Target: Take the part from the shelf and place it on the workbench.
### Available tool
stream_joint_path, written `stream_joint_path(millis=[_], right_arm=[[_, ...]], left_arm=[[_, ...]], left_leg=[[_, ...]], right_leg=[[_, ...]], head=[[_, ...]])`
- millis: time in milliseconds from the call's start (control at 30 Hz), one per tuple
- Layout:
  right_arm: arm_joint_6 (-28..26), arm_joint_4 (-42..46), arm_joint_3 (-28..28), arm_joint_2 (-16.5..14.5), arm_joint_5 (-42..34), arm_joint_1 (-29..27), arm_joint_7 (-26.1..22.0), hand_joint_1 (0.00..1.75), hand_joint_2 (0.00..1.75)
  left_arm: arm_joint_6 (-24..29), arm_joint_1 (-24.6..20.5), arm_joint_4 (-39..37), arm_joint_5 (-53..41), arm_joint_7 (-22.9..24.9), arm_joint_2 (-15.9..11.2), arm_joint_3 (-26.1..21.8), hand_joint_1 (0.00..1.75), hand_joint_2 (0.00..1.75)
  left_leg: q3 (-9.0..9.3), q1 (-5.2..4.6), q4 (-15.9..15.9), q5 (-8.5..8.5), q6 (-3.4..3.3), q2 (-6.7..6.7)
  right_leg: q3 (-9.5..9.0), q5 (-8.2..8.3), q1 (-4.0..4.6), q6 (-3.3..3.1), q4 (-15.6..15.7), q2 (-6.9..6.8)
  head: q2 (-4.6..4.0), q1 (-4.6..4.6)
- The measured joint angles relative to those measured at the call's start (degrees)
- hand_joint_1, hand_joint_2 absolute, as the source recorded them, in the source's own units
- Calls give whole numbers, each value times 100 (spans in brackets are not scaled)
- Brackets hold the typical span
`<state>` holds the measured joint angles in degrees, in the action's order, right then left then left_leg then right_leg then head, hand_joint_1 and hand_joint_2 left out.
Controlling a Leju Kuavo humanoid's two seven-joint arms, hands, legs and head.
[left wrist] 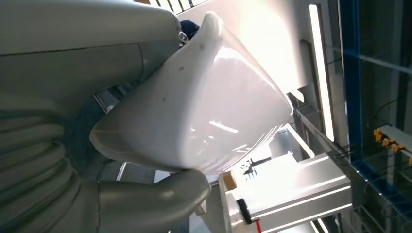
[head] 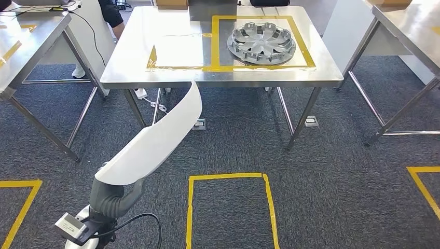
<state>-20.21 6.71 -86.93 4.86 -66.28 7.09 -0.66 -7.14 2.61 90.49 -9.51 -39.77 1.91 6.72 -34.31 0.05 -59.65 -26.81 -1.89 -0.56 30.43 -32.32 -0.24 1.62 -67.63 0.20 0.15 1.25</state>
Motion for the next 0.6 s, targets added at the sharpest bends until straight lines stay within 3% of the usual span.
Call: stream_joint_path(millis=[33, 100, 133, 167, 200, 267, 300, 333, 367, 433, 467, 533, 600], right_arm=[[0, 0, 0, -1, 2, 1, 1, 0, 175], [0, -1, 0, 2, 4, -15, 4, 0, 175], [0, -1, 0, 3, 4, -24, 5, 0, 175], [1, -1, 0, 3, 5, -31, 5, 0, 175], [1, -2, 0, 3, 5, -35, 5, 0, 175], [3, -1, 0, 3, 6, -53, 7, 0, 175], [6, -1, 0, 4, 5, -63, 8, 0, 175], [9, -1, 0, 5, 5, -72, 8, 0, 175], [12, -1, 0, 7, 4, -74, 7, 0, 175], [13, -1, 0, 8, 3, -66, 3, 0, 175], [13, -1, 0, 8, 3, -60, 4, 0, 175], [23, -2, 0, 8, 4, -51, 10, 0, 175], [34, -2, 0, 8, -7, -51, 14, 0, 175]], left_arm=[[1, 3, 1, -1, -1, 2, 0, 175, 175], [2, 16, 0, -2, -1, 4, 0, 175, 175], [3, 22, -1, -2, -1, 4, -1, 175, 175], [4, 25, -1, -2, -1, 5, -1, 175, 175], [7, 26, -1, -2, -1, 5, -1, 175, 175], [11, 29, -2, -2, 0, 7, -1, 175, 175], [13, 32, -1, -2, 1, 8, -1, 175, 175], [14, 34, 6, -3, 3, 9, -1, 175, 175], [15, 32, 15, -4, 3, 10, -1, 175, 175], [19, 15, 37, -6, 4, 10, -1, 175, 175], [22, 3, 40, -5, 2, 10, 1, 175, 175], [55, 5, 40, -14, 3, 13, 3, 175, 175], [124, 28, 43, -35, 3, 17, 3, 175, 175]], left_leg=[[65, 4, 10, -56, -15, 0], [194, 16, 14, -185, -14, -16], [276, 24, 14, -256, -6, -27], [369, 34, 14, -331, 7, -35], [473, 47, 14, -412, 23, -39], [654, 58, 9, -588, 71, -41], [721, 52, 18, -674, 108, -45], [797, 44, 43, -738, 149, -49], [871, 34, 46, -752, 195, -54], [942, 31, -48, -692, 270, -50], [871, 33, -255, -636, 299, -42], [491, 42, -889, -701, 344, -25], [-24, 41, -1430, -1076, 362, -21]], right_leg=[[259, -79, -8, 16, -320, 0], [759, -423, -26, 53, -743, -1], [924, -552, -33, 79, -768, -2], [1015, -568, -39, 104, -652, -3], [1036, -423, -44, 129, -402, -5], [993, 301, -53, 123, 280, -27], [960, 622, -46, 84, 530, -45], [929, 826, -37, 30, 682, -58], [891, 860, -32, -27, 739, -66], [717, 769, -46, -128, 778, -49], [613, 721, -58, -169, 802, -43], [421, 595, -62, -227, 836, -36], [251, 452, -57, -250, 857, -27]], head=[[0, -17], [0, -46], [0, -60], [0, -71], [0, -82], [0, -111], [0, -125], [0, -132], [0, -135], [0, -117], [0, -98], [0, -52], [0, -17]])
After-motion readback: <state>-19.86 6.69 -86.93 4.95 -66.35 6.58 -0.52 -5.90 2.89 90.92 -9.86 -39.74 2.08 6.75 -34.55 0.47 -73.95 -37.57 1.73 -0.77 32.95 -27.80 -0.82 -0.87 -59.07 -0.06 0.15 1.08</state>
